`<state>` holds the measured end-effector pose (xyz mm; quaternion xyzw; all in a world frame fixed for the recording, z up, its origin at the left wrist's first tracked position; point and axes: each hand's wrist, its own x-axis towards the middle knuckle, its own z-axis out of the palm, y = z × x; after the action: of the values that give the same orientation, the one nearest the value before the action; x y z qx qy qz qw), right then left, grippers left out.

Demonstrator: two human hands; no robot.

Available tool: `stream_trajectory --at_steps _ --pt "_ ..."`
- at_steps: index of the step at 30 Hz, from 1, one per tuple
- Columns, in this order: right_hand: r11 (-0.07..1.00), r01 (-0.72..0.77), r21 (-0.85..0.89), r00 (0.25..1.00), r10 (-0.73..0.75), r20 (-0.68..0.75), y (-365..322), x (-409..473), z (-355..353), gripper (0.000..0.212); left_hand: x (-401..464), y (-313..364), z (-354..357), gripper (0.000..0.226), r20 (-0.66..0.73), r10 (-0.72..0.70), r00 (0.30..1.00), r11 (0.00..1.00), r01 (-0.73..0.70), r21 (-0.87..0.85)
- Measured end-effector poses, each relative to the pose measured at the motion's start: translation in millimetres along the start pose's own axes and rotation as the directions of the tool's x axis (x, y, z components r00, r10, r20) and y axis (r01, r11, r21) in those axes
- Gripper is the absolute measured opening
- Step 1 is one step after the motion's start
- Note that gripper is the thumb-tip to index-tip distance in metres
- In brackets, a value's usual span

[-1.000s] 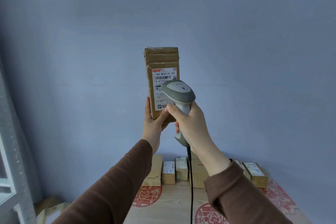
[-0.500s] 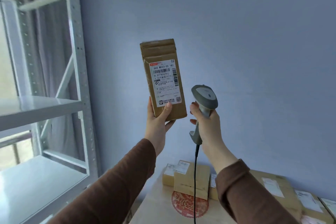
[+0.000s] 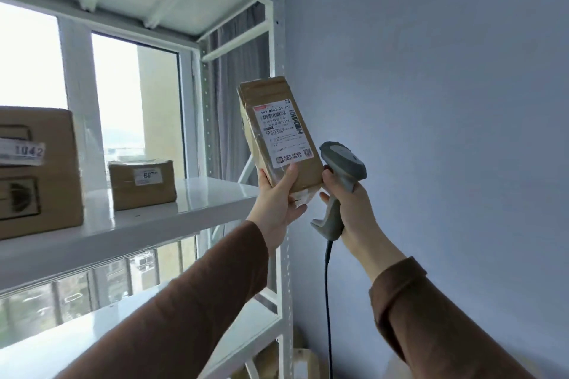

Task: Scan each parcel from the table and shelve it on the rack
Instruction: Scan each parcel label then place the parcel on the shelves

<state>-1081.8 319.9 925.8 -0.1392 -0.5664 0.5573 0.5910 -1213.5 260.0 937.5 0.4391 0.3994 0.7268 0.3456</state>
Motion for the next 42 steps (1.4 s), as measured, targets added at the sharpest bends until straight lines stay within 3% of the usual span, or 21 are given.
stream_trajectory --at_steps 4,10,15,22,28,31,35,42 --pt "0.999 -0.015 0.034 0.995 0.011 0.103 20.5 27.7 52.0 0.018 22.4 28.1 -51.1 0.070 -0.053 -0.054 0.997 0.984 0.062 0.168" --pt "0.997 -0.065 0.045 0.988 0.058 0.144 42.0 82.7 102.6 0.031 56.6 54.9 -97.4 0.087 -0.142 -0.066 0.988 0.910 0.118 0.398" --pt "0.994 -0.108 0.011 0.980 0.105 0.170 42.8 132.3 134.4 0.032 90.3 63.0 -113.4 0.078 -0.206 -0.033 0.978 0.865 0.131 0.484" --pt "0.950 -0.306 -0.064 0.921 0.312 0.234 57.5 177.8 158.8 0.024 140.8 55.0 -143.0 0.063 -0.326 0.041 0.944 0.792 0.169 0.587" --pt "0.937 -0.350 0.014 0.910 0.336 0.242 89.7 205.9 162.5 0.036 169.9 43.3 -168.5 0.071 -0.354 0.109 0.929 0.680 0.190 0.708" --pt "0.930 -0.367 0.020 0.902 0.350 0.252 112.2 205.0 156.8 0.029 172.4 29.5 -184.2 0.078 -0.347 0.108 0.932 0.552 0.233 0.800" --pt "0.901 -0.420 0.110 0.903 0.403 0.147 143.5 200.4 144.2 0.020 179.6 13.1 -202.8 0.093 -0.337 0.120 0.934 0.383 0.270 0.883" --pt "0.871 -0.479 0.108 0.866 0.449 0.218 145.2 201.9 158.2 0.032 201.4 1.0 -214.8 0.094 -0.321 0.168 0.932 0.319 0.257 0.912"
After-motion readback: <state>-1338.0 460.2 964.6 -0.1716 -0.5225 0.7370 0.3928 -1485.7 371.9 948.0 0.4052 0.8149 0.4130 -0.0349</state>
